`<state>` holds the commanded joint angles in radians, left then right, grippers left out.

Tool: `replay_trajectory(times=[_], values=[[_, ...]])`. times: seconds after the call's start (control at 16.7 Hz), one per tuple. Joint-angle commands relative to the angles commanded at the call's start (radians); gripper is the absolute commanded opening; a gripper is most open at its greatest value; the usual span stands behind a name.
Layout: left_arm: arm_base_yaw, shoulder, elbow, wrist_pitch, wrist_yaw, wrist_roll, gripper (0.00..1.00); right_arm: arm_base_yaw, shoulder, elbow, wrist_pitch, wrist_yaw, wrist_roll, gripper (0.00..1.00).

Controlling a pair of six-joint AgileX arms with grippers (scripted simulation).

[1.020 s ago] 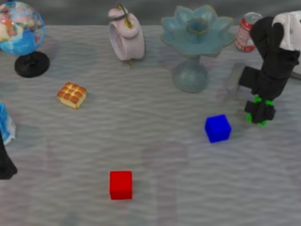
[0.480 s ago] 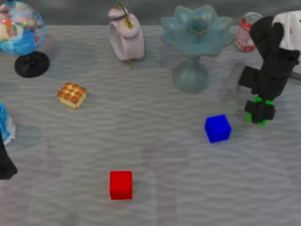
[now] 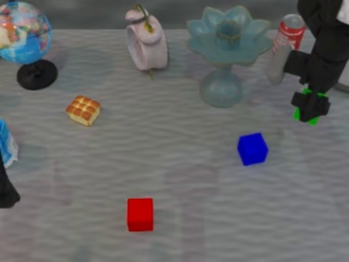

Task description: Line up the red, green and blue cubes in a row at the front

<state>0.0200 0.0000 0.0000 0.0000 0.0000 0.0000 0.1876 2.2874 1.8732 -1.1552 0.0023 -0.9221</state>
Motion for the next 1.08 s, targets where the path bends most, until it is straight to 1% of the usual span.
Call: replay_trajectory(times=[0.24, 0.3, 0.42, 0.6, 0.96, 1.08], values=[[0.0, 0.0, 0.0, 0.0, 0.0, 0.0, 1.0, -0.002, 0.002, -0.002, 0.001, 0.0, 0.002, 0.0], [0.0, 0.0, 0.0, 0.0, 0.0, 0.0, 1.0, 0.01, -0.001, -0.006, 0.002, 0.0, 0.006, 0.0], [0.0, 0.0, 0.0, 0.0, 0.0, 0.0, 1.0, 0.064, -0.016, -0.025, 0.004, -0.001, 0.025, 0.0], [0.0, 0.0, 0.0, 0.0, 0.0, 0.0, 1.0, 0.2, -0.056, -0.075, 0.012, -0.001, 0.074, 0.0], [0.0, 0.0, 0.0, 0.0, 0.0, 0.0, 1.0, 0.55, -0.158, -0.202, 0.033, -0.004, 0.189, 0.0], [0.0, 0.0, 0.0, 0.0, 0.0, 0.0, 1.0, 0.639, -0.188, -0.234, 0.041, -0.004, 0.219, 0.0]])
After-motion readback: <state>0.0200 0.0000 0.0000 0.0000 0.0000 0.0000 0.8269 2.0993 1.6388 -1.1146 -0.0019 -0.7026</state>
